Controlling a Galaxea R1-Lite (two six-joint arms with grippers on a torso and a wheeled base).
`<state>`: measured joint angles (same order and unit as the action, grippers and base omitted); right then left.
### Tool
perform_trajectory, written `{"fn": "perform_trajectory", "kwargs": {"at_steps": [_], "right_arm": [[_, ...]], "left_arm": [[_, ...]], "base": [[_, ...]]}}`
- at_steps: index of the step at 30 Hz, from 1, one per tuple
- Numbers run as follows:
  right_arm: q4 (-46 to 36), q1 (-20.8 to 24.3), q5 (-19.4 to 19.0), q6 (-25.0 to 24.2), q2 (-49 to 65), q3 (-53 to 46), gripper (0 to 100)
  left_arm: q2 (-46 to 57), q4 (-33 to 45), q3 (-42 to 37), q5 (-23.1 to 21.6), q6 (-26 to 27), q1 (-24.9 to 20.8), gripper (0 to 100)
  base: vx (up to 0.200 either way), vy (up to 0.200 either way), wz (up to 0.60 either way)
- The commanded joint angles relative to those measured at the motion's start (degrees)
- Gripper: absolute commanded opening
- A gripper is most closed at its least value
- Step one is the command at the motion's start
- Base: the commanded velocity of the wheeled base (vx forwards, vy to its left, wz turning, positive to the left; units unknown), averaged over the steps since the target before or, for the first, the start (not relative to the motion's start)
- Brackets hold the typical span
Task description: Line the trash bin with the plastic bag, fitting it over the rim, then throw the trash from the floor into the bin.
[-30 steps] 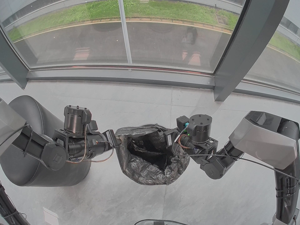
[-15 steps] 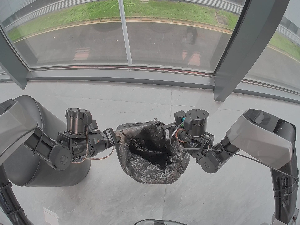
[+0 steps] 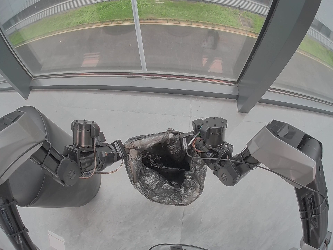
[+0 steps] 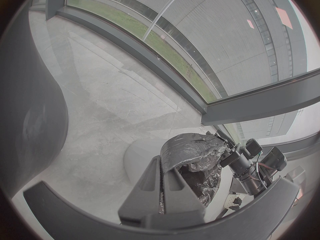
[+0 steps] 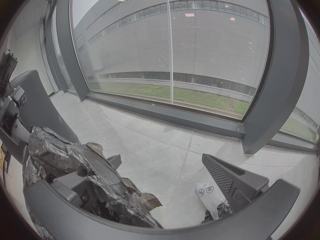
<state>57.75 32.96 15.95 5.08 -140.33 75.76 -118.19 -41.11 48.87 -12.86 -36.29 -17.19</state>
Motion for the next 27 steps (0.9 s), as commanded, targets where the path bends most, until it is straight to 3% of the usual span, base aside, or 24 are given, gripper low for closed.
{"fn": "perform_trajectory", "kwargs": {"at_steps": [1,7,21,22,27], "right_arm": [[0.09,-0.09,0.05,0.01,-0.47,0.26,100],[0.26,-0.27,0.05,-0.07,-0.39,0.26,100],[0.26,-0.27,0.14,-0.07,-0.39,0.26,100],[0.35,-0.27,0.14,-0.07,-0.39,0.26,100],[0.35,-0.36,0.14,-0.16,-0.30,0.17,100]], "left_arm": [[-1.70,-0.11,0.52,0.03,-0.01,0.40,0],[-3.54,-0.20,0.87,-0.06,3.07,0.40,0],[-3.10,0.15,0.70,-0.41,2.45,0.31,0],[-3.10,0.06,0.70,-0.15,2.45,0.31,100],[-3.10,-0.11,0.79,0.03,2.54,-0.21,100]], "base": [[0.000,0.000,0.00],[0.000,0.000,0.00],[0.000,0.000,0.00],[0.000,0.000,0.00],[0.000,0.000,0.00]]}}
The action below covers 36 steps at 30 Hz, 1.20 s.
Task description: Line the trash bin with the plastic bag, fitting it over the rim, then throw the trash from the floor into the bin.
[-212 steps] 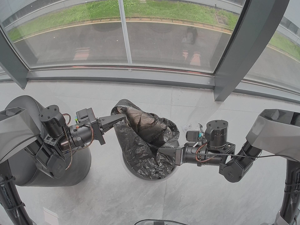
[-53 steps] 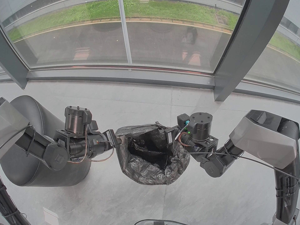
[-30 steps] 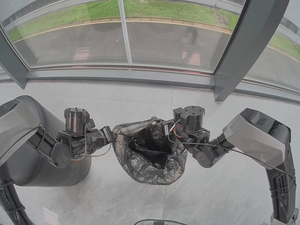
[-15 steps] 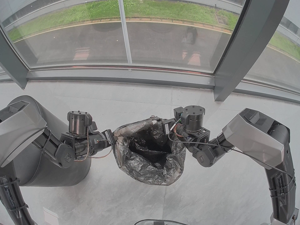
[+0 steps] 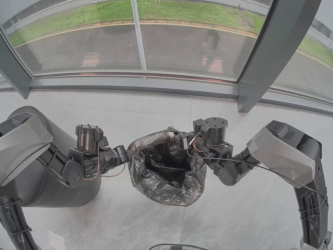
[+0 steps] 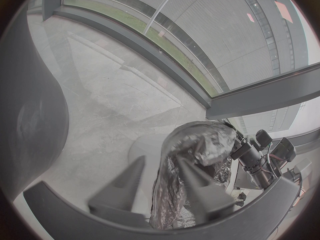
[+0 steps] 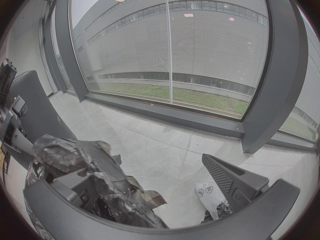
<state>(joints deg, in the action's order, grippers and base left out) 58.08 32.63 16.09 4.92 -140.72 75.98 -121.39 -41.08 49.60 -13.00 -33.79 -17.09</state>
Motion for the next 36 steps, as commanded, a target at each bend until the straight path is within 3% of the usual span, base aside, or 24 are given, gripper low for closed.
{"fn": "perform_trajectory", "kwargs": {"at_steps": [1,25,36], "right_arm": [[0.02,-0.03,-0.01,0.00,0.09,-0.05,100],[0.28,-1.17,-0.10,-0.27,-0.96,0.57,100],[0.81,-1.70,-0.01,-1.32,-0.70,-1.28,100]], "left_arm": [[0.10,-0.14,0.05,0.16,0.13,-0.31,100],[-2.88,-0.23,0.76,0.08,-0.05,2.33,100],[0.98,-0.23,-3.99,-0.01,-0.75,2.24,100]], "base": [[0.000,0.000,0.00],[0.000,0.000,0.00],[0.000,0.000,0.00]]}}
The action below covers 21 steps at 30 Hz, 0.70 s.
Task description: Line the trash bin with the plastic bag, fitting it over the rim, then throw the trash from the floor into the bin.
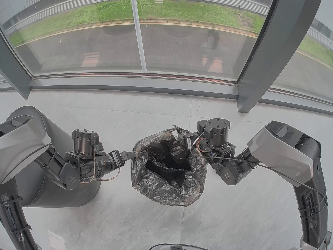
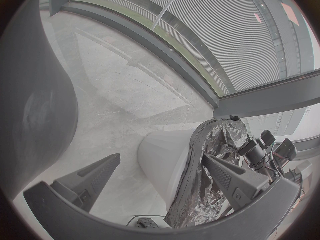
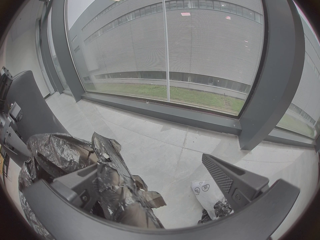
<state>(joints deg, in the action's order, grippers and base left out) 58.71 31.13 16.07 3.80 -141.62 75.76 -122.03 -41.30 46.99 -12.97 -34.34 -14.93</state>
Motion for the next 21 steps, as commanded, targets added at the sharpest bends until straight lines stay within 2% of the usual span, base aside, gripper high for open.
{"fn": "perform_trajectory", "kwargs": {"at_steps": [1,7,12,18,21], "right_arm": [[0.44,-0.20,-0.07,-0.20,0.11,-1.23,100],[1.14,-1.25,0.02,-0.38,-0.15,-1.85,100],[2.37,-1.43,-0.07,-1.08,0.64,-4.05,100],[4.13,2.26,-1.30,-4.07,6.88,-12.75,100],[3.96,2.35,-1.83,-4.24,6.97,-12.83,100]], "left_arm": [[1.71,-0.09,-1.64,-0.04,-0.20,0.17,100],[2.23,-0.18,-2.87,-0.04,-0.38,0.61,100],[2.58,-3.87,-4.63,-0.04,-0.99,0.43,100],[5.40,-9.50,-8.94,-0.30,-3.63,-0.97,100],[5.75,-10.91,-9.82,-0.39,-3.98,-1.06,100]], "base": [[0.000,0.000,0.00],[0.000,0.000,0.00],[0.000,0.000,0.00],[0.000,0.000,0.00],[0.000,0.000,0.00]]}}
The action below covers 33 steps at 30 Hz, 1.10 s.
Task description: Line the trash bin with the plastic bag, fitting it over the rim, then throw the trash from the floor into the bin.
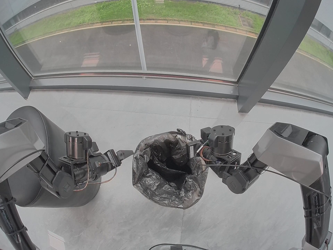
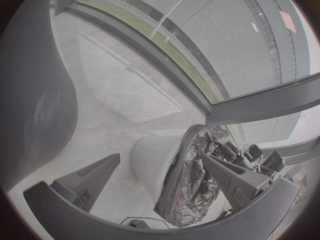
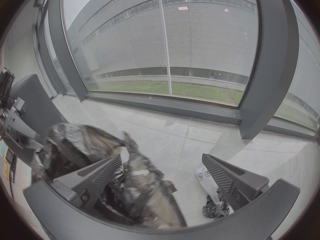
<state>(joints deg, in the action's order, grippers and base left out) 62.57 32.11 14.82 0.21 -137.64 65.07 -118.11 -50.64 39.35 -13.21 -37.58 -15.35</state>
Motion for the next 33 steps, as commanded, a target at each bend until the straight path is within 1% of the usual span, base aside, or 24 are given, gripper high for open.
{"fn": "perform_trajectory", "kwargs": {"at_steps": [1,8,14,17,20,22,23,24,25,26,29,33], "right_arm": [[0.09,1.38,-0.59,-0.65,3.00,-2.23,100],[-2.98,1.55,-0.23,-0.38,3.35,-1.79,100],[-2.63,1.99,0.47,-0.30,4.49,-3.20,100],[-2.63,2.17,1.35,-0.30,8.44,-8.30,100],[-2.28,2.43,1.26,-0.73,13.89,-17.26,100],[-2.28,2.43,1.26,-0.73,13.89,-17.26,100],[-2.11,3.05,1.17,-0.82,17.85,-23.85,100],[-2.02,3.13,1.17,-0.91,19.08,-27.28,100],[-2.02,3.13,1.17,-0.91,19.08,-27.28,100],[-1.84,2.87,0.82,-1.61,18.90,-29.57,100],[-0.79,2.26,0.47,-3.99,17.15,-29.83,100],[1.06,2.26,0.56,-4.34,12.58,-29.39,100]], "left_arm": [[2.10,-2.18,-2.61,-0.14,-0.91,-0.65,100],[2.27,-2.80,-3.05,-0.14,-1.09,-0.65,100],[2.98,-2.80,-3.32,-0.14,-1.35,-0.47,100],[4.21,-2.80,-4.28,-0.14,-1.35,-0.38,100],[5.18,-2.80,-4.90,-0.14,-1.35,-0.38,100],[5.18,-2.80,-4.90,-0.14,-1.35,-0.38,100],[5.61,-2.80,-5.07,-0.14,-1.44,-0.38,100],[5.61,-2.80,-5.16,-0.14,-1.70,-0.38,100],[5.61,-2.80,-5.16,-0.14,-1.70,-0.38,100],[5.53,-2.80,-5.16,-0.14,-1.70,-0.47,100],[5.35,-2.80,-5.16,-0.14,-1.70,-0.56,100],[5.35,-2.80,-5.25,-0.14,-1.70,-0.47,100]], "base": [[0.000,0.000,0.00],[0.000,0.000,0.00],[0.000,0.000,0.00],[0.000,0.000,0.00],[0.000,0.000,0.00],[0.000,0.000,0.00],[0.000,0.000,0.00],[0.000,0.000,0.00],[0.000,0.000,0.00],[0.000,0.000,0.00],[0.000,0.000,0.00],[0.000,0.000,0.00]]}}
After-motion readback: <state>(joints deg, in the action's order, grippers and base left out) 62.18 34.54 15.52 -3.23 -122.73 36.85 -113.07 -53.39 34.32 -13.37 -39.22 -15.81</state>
